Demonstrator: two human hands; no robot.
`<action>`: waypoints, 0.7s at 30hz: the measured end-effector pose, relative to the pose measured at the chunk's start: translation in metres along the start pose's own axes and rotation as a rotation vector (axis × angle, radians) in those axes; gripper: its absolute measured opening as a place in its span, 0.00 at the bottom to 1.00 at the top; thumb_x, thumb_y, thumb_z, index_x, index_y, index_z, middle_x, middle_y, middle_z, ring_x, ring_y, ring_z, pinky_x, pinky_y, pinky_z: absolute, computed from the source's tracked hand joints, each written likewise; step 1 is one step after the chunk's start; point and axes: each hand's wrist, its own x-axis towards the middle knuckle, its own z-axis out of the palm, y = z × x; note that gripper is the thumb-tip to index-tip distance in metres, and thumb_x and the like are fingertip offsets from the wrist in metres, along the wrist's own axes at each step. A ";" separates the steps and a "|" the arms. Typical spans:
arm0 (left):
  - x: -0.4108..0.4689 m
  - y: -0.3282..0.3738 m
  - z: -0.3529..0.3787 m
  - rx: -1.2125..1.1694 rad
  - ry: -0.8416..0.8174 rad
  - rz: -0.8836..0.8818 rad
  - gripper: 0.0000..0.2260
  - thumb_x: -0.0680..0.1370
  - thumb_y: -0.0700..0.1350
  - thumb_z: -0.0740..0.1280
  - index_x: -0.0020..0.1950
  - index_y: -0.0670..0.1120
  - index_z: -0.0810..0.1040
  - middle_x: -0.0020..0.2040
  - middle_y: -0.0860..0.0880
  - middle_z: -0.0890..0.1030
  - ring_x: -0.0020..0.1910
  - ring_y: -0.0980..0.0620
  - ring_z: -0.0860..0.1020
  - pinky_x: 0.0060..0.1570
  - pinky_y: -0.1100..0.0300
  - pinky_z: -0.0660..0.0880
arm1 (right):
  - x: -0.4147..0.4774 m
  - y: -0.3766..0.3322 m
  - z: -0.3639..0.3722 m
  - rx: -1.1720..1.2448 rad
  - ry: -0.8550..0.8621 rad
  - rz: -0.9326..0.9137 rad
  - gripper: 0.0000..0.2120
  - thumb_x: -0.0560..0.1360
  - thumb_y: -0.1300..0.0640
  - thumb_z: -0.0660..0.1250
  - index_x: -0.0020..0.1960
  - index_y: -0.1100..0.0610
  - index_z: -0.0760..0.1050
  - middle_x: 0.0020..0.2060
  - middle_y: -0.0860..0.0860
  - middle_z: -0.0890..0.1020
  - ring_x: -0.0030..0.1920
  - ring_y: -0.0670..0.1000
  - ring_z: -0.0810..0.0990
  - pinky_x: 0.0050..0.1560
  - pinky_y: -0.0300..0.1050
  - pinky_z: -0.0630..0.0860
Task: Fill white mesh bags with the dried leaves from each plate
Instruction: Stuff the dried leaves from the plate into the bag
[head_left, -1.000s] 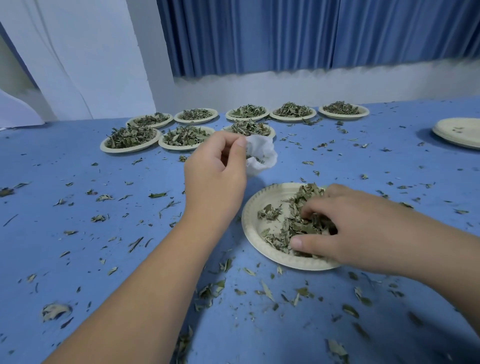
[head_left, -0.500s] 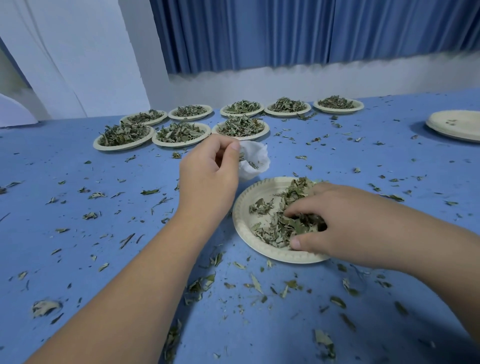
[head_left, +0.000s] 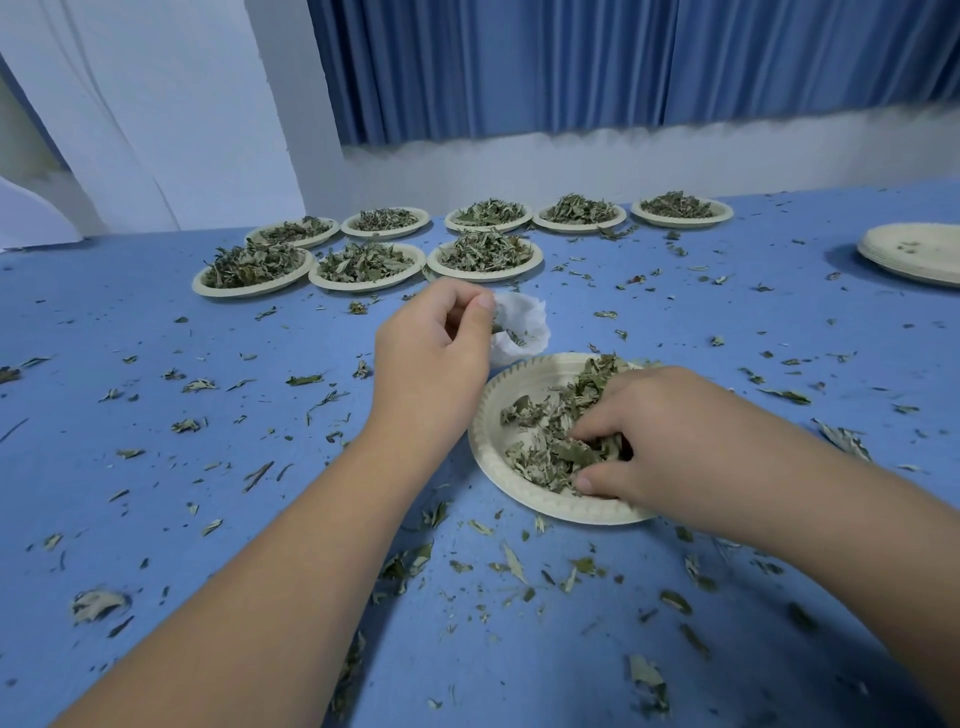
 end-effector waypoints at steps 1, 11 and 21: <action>0.000 0.000 0.000 -0.008 -0.004 -0.009 0.10 0.80 0.45 0.65 0.40 0.55 0.78 0.33 0.57 0.78 0.32 0.62 0.73 0.34 0.68 0.70 | 0.001 0.001 0.001 0.006 0.007 0.004 0.17 0.72 0.43 0.70 0.52 0.55 0.80 0.45 0.53 0.81 0.48 0.54 0.79 0.45 0.49 0.77; -0.003 0.000 0.002 -0.028 -0.032 -0.046 0.08 0.80 0.45 0.65 0.42 0.52 0.80 0.33 0.57 0.77 0.31 0.62 0.72 0.33 0.69 0.69 | 0.003 0.004 0.006 0.031 0.087 0.002 0.15 0.72 0.45 0.69 0.46 0.58 0.81 0.41 0.56 0.82 0.44 0.56 0.80 0.40 0.50 0.77; -0.007 0.003 0.003 -0.040 -0.030 -0.089 0.09 0.80 0.46 0.66 0.40 0.54 0.79 0.34 0.55 0.78 0.30 0.63 0.72 0.31 0.71 0.69 | 0.003 0.010 0.004 0.092 0.149 -0.001 0.12 0.73 0.50 0.69 0.46 0.58 0.81 0.38 0.55 0.82 0.38 0.53 0.79 0.31 0.42 0.70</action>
